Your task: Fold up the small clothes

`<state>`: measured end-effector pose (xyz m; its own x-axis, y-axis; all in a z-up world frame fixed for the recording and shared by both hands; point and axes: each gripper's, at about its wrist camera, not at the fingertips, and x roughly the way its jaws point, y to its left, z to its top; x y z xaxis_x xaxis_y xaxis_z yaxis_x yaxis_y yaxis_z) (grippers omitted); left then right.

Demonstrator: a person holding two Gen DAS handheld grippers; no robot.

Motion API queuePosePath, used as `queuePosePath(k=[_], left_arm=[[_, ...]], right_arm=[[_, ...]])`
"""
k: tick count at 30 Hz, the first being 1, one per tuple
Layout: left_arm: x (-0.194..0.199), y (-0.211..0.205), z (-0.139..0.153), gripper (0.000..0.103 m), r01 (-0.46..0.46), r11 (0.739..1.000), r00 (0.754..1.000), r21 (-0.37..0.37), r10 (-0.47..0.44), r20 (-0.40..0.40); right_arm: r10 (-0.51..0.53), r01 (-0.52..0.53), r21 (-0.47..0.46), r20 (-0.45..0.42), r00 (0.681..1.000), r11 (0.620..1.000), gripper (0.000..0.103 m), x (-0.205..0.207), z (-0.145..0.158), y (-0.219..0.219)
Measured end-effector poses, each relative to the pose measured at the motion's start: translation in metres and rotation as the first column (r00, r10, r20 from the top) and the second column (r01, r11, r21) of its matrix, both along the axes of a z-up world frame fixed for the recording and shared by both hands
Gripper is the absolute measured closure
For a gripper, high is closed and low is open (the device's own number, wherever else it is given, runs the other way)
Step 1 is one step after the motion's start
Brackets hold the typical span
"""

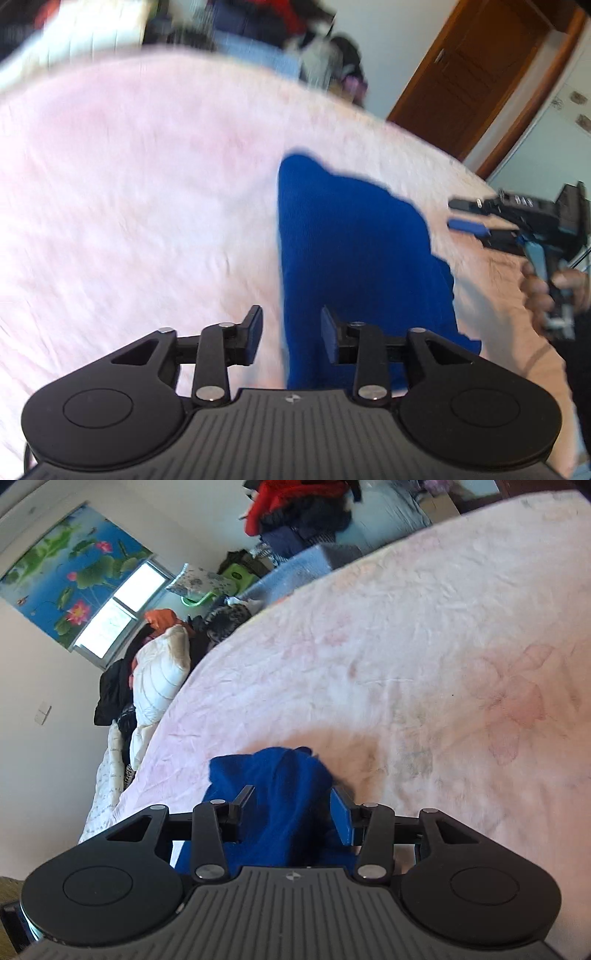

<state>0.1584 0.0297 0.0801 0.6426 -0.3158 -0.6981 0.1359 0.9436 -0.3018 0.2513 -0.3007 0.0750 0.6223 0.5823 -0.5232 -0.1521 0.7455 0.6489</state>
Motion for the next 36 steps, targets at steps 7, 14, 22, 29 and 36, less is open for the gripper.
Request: queuePosePath(k=[7, 14, 22, 29, 36], left_arm=[[0.002, -0.087, -0.016, 0.031, 0.092, 0.952, 0.980, 0.291, -0.138, 0.142], [0.012, -0.094, -0.065, 0.030, 0.120, 0.951, 0.990, 0.286, -0.137, 0.039], [0.010, -0.096, -0.065, 0.030, 0.124, 0.950, 0.989, 0.285, -0.140, 0.036], [0.007, -0.101, -0.066, 0.030, 0.103, 0.948, 0.991, 0.300, -0.125, 0.055], [0.003, -0.098, -0.068, 0.030, 0.097, 0.955, 0.990, 0.282, -0.121, 0.071]], right_arm=[[0.057, -0.054, -0.078, 0.038, 0.998, 0.995, 0.044, -0.067, -0.012, 0.079], [0.018, -0.024, -0.079, -0.076, 0.997, 0.997, 0.080, -0.071, -0.065, 0.076], [-0.040, 0.036, -0.064, -0.048, 0.998, 0.997, 0.079, -0.078, -0.037, 0.063], [0.040, -0.040, -0.055, 0.006, 0.999, 0.998, 0.027, -0.024, -0.003, 0.088], [0.000, -0.006, -0.071, -0.084, 0.996, 0.997, 0.058, -0.008, -0.054, 0.081]])
